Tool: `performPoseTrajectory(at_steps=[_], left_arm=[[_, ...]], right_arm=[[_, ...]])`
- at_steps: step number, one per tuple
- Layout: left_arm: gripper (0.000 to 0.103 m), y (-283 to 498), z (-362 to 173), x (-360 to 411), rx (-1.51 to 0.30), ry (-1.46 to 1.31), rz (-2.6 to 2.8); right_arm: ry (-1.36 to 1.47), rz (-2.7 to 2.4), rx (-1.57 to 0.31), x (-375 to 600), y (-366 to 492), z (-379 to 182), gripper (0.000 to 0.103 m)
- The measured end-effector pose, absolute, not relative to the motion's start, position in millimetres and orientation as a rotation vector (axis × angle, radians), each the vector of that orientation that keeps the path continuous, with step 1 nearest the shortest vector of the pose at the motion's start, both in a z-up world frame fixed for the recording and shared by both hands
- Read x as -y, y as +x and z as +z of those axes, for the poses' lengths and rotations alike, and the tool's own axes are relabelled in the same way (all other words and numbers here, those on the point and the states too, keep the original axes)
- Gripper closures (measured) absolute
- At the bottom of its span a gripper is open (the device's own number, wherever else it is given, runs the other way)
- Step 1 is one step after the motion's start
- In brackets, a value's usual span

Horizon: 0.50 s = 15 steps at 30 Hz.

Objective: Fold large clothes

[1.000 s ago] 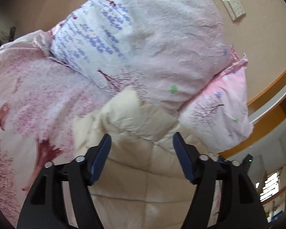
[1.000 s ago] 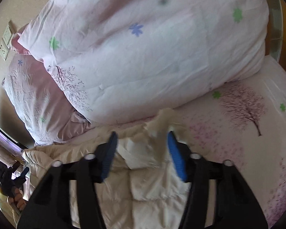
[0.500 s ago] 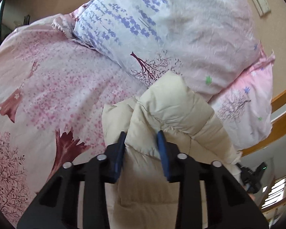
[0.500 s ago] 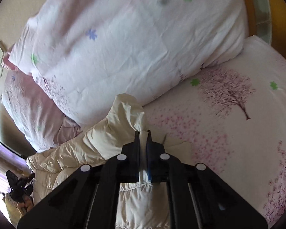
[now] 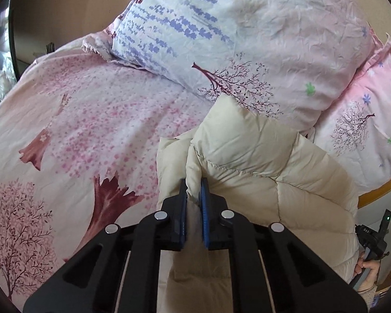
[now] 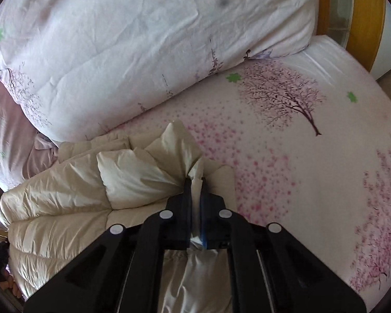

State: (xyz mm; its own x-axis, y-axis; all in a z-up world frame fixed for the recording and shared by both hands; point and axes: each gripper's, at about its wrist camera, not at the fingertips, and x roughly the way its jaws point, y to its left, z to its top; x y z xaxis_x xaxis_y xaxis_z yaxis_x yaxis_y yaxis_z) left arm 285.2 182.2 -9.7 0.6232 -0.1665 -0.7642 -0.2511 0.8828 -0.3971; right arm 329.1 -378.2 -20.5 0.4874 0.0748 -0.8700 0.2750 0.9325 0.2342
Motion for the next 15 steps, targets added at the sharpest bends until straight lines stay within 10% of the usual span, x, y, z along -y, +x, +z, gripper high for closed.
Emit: performPoseTrajectory(at_steps=[4,10,15], left_arm=[[0.092,270,7,-189,-0.847,-0.527,0.032],[0.058,241,42,-177,-0.683,-0.461,0.019],[0.052,250,38,-146,-0.75,-0.419,-0.08]], right_arm=[[0.332,-0.148,-0.977,377,305,2,0.076],[0.282,0.011,-0.853,361,257,37,0.076],[0.286,0.056,-0.926,350,253,19,0.076]])
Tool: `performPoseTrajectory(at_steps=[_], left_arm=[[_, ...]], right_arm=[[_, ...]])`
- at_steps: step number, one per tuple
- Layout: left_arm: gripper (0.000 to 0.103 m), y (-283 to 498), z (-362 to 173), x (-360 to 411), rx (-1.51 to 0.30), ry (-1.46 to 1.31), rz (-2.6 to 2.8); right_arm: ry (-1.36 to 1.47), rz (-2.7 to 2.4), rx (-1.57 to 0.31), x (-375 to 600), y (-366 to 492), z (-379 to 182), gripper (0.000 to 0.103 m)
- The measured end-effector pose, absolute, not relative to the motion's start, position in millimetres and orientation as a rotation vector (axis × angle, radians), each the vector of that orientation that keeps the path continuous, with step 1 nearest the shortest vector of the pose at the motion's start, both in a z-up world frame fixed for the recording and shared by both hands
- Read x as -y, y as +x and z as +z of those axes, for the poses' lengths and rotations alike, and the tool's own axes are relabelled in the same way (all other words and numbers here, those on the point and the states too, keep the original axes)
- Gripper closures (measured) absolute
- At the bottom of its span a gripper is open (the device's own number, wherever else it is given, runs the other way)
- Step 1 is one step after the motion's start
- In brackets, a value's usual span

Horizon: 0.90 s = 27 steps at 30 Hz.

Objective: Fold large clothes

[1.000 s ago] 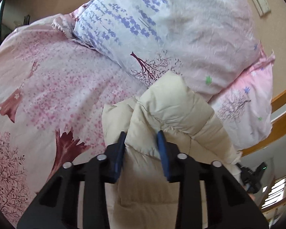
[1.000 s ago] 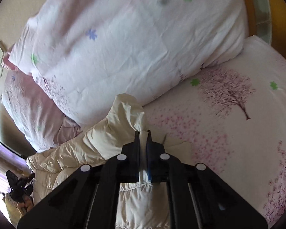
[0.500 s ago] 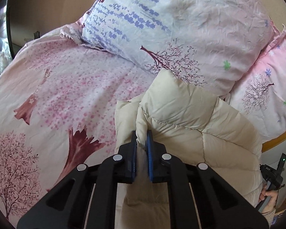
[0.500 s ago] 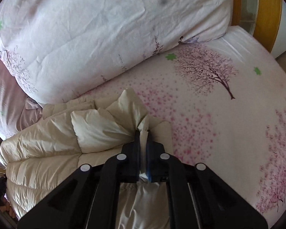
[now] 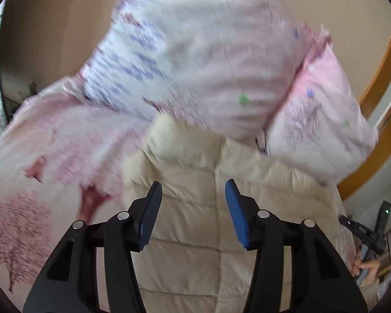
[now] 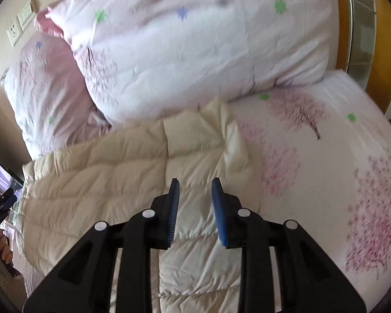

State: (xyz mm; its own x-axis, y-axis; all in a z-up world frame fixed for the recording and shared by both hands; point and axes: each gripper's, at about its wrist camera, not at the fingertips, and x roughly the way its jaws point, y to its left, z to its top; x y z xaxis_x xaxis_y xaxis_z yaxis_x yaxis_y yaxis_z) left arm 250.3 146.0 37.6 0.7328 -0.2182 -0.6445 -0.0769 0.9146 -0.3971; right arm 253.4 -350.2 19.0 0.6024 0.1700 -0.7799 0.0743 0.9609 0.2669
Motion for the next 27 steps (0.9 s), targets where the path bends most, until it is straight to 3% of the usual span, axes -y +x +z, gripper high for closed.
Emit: performPoseTrajectory(at_steps=[9,21,24,25,27], left_arm=[[0.053,265,-5,-146,-0.85,-0.44,-0.038],[0.053,247,-9,-165,-0.832,-0.54,-0.055],[0.043,228,-1,-179,-0.814,-0.574,-0.054],[0.039,219,1,-186,-0.808,-0.59,-0.056],[0.038,209,2,-195,-0.811,-0.607,-0.061]], right_arm=[[0.307,0.03,-1.028,347,262,-27,0.075],[0.328,-0.062,-1.005,354,256,-20,0.074],[0.334,-0.108,-0.964,360,239,-6,0.058],[0.359,-0.111,-0.954,365,232,-1,0.046],[0.401,-0.103,-0.95,375,223,3,0.041]])
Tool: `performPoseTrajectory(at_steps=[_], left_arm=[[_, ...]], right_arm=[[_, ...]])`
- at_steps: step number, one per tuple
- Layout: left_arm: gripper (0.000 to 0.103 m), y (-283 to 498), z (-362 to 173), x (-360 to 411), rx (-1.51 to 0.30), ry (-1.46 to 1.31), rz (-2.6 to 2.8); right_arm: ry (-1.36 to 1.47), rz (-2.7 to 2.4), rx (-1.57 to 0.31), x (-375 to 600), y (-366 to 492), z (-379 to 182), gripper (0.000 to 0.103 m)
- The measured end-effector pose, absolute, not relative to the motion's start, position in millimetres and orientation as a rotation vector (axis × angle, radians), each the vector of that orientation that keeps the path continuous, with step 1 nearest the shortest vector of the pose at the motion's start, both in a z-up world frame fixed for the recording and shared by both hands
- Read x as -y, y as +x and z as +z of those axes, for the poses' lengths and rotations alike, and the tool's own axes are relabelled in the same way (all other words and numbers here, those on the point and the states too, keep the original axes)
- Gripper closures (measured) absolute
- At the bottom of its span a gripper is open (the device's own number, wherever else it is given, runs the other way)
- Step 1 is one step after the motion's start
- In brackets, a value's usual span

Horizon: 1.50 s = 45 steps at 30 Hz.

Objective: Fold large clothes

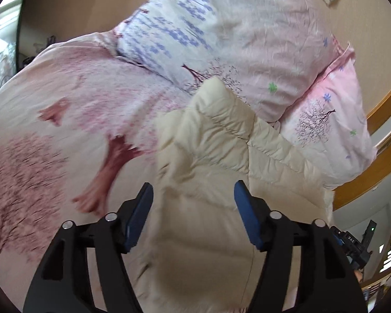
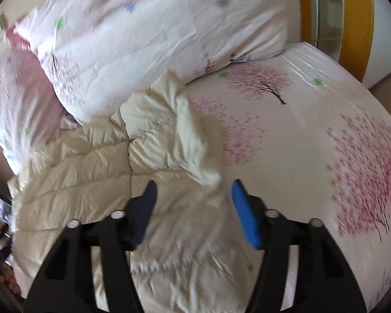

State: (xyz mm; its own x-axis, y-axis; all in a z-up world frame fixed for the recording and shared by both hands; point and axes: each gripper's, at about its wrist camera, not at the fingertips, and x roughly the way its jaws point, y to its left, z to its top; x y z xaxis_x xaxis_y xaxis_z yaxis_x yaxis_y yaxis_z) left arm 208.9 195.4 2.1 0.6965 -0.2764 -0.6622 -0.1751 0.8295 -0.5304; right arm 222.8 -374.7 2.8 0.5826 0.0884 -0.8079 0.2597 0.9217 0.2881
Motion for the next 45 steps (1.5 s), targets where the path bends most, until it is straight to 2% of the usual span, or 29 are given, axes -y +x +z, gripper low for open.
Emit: performPoseTrajectory(at_steps=[7,16,18,20,21,23,24,25,28,36,45], left_arm=[[0.038,178,-19,-215,-0.896,-0.768,-0.12],[0.038,160,-42,-201,-0.963,-0.897,-0.196],[0.038,158,-44,-198,-0.953,-0.921,-0.196],[0.039,156,-47,-197,-0.938,-0.958,-0.193],[0.044,156,-48,-197,-0.93,-0.974,-0.192],[0.057,156,-52,-196,-0.916,-1.002,-0.193],[0.069,157,-53,-195,-0.908,-1.014,-0.201],[0.077,157,-52,-195,-0.9,-1.02,-0.211],[0.086,155,-45,-200,-0.855,-1.022,-0.23],[0.09,120,-23,-223,-0.731,-1.024,-0.224],[0.09,53,-23,-249,-0.65,-1.045,-0.165]], right_arm=[[0.707,-0.023,-1.059,424,196,-23,0.037],[0.871,0.144,-1.118,422,184,-40,0.035],[0.879,0.158,-1.118,421,182,-41,0.038],[0.874,0.168,-1.12,418,181,-42,0.051],[0.878,0.174,-1.119,417,180,-43,0.056],[0.9,0.2,-1.114,418,180,-44,0.075],[0.917,0.214,-1.106,417,179,-44,0.078],[0.928,0.224,-1.098,415,180,-43,0.082],[0.928,0.244,-1.078,412,178,-35,0.086],[0.922,0.349,-1.067,395,166,-17,0.088],[0.867,0.466,-1.112,361,132,-9,0.088]])
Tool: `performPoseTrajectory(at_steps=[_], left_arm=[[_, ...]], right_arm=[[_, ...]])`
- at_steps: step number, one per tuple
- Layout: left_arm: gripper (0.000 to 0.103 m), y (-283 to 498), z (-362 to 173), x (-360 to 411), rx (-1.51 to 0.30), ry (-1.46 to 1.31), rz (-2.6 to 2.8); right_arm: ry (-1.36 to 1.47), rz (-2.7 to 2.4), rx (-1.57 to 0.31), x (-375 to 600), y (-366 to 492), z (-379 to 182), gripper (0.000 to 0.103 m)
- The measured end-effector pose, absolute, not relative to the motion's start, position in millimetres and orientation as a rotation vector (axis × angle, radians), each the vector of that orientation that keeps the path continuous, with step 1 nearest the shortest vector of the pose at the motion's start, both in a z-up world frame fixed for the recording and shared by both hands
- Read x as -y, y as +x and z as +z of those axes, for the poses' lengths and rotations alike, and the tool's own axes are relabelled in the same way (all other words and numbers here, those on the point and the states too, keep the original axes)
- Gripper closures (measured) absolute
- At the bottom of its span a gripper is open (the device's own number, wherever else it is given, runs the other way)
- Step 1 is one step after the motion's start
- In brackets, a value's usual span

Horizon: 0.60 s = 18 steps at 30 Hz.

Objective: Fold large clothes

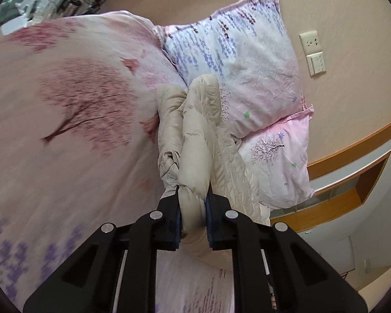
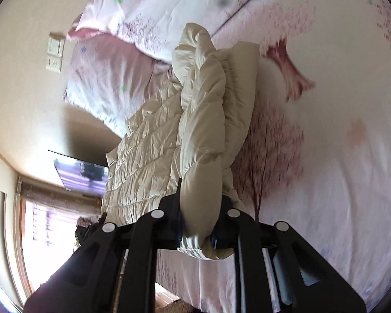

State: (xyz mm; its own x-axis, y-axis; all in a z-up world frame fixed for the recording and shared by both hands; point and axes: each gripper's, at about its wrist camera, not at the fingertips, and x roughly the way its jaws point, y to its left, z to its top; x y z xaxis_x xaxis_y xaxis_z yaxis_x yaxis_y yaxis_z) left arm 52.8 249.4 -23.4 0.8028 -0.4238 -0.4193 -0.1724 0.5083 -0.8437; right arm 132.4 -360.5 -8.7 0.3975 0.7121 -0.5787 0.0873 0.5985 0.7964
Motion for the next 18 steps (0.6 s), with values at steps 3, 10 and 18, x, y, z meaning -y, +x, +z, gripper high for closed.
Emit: performPoseTrajectory(at_steps=[3,10,18], left_arm=[[0.09,35,-32,-251,-0.649,-1.044,-0.152],[0.079,30,-53,-248,-0.695,-1.029,-0.129],[0.041,6,-46,-255,-0.643,-1.0,-0.035]], right_arm=[[0.811,0.437,-1.129,356,116,-12,0.087],[0.457,0.153,-0.983,335,106,26,0.057],[0.136,0.326,-0.729,193,111,78,0.071]])
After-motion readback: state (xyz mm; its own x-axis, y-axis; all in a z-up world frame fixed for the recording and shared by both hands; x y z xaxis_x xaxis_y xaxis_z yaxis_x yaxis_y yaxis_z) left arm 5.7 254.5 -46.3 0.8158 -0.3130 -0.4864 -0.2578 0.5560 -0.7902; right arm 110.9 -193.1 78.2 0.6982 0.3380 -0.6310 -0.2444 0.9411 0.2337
